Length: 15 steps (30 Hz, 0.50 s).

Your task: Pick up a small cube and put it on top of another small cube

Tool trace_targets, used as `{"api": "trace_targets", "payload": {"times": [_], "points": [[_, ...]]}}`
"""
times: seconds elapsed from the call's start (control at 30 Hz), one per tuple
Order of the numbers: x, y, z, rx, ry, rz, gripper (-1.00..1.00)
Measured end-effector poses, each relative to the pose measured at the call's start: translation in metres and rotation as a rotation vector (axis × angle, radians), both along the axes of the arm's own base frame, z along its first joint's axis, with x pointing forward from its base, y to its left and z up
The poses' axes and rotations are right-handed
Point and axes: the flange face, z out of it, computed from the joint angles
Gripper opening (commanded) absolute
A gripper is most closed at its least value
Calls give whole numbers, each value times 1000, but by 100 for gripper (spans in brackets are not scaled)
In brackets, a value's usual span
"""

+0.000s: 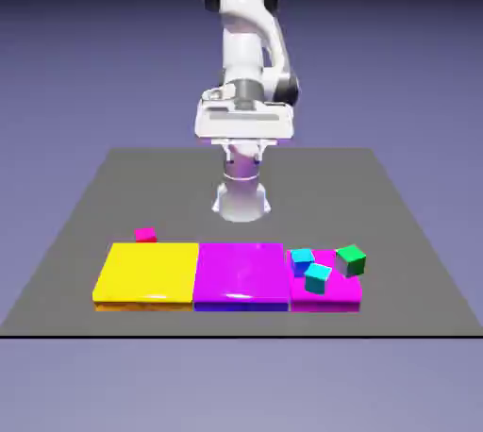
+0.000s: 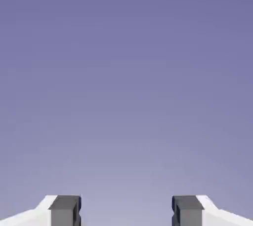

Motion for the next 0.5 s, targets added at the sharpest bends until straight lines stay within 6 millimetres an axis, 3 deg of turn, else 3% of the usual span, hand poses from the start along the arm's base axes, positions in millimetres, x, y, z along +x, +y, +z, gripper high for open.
{"api": "trace_targets", "payload": {"times": [0.23,0.5], "points": [[-2,-81,-73,-179,279,1,0],[-42,-170,-155,-248,620,57,0]]}}
